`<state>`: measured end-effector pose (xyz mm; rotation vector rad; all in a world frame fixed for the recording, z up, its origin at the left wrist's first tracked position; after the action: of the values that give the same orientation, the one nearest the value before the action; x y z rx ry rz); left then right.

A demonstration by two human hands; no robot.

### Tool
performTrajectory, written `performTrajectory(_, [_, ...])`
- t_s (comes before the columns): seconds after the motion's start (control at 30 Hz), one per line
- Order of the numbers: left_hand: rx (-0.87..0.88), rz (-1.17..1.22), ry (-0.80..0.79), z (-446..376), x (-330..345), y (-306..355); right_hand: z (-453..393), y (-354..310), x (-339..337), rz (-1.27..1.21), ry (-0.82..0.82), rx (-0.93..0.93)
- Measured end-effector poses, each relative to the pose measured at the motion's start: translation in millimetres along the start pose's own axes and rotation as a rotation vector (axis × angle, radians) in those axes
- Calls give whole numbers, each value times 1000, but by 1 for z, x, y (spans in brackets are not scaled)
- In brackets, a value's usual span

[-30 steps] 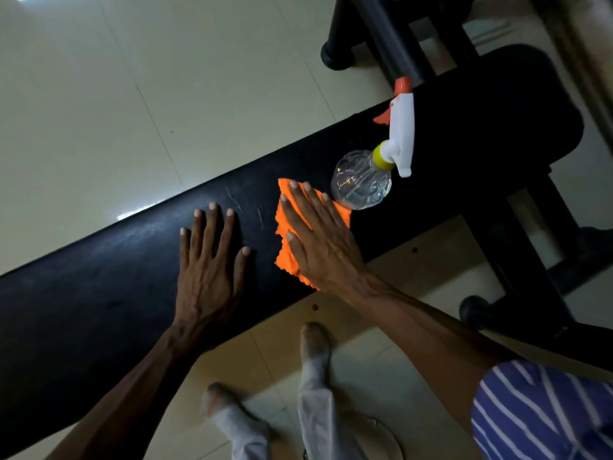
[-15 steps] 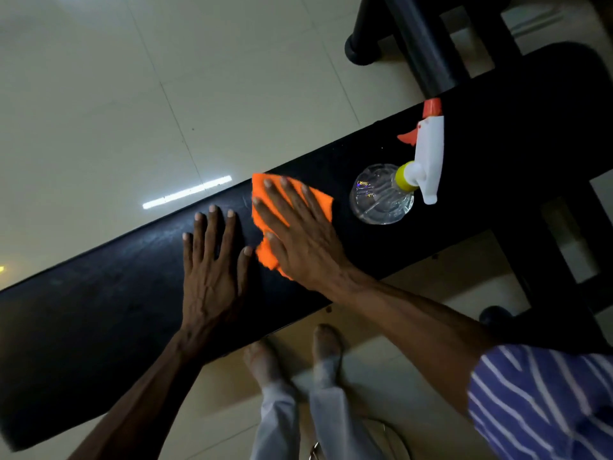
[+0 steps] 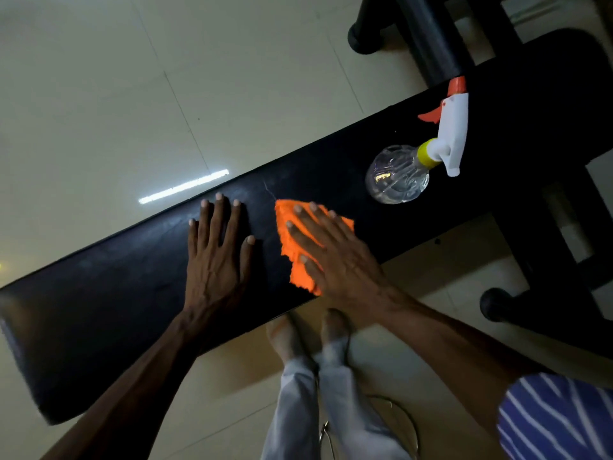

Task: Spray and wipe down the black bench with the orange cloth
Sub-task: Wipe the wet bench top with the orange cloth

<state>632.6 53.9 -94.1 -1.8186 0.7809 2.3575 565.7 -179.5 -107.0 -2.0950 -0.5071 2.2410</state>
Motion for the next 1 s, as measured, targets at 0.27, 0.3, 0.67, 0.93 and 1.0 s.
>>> performTrajectory(0.27, [-24, 1, 2, 17, -21, -10, 12, -64, 8, -107, 3, 213])
performTrajectory(0.3, [-22, 6, 4, 18, -24, -10, 12, -57, 2, -93, -35, 174])
performTrajectory(0.67, [54, 160, -1, 5, -31, 56, 32, -21, -77, -504, 55, 419])
performTrajectory(0.93, [148, 182, -24, -26, -21, 130, 48, 36, -112, -706, 319, 682])
performTrajectory(1.0, [158, 183, -27, -35, -17, 147, 50, 56, -118, -700, 359, 714])
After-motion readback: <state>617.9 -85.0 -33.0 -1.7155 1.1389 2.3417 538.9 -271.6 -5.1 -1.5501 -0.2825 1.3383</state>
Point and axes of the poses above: each hand's wrist, its own z-axis away from the middle knuckle, its own x-axis out of the palm, y = z × x, the point moved 1 cm from there along -z, towards the middle knuckle, and after that the axes turned 5 degrees about x, right-handed, at the moved point
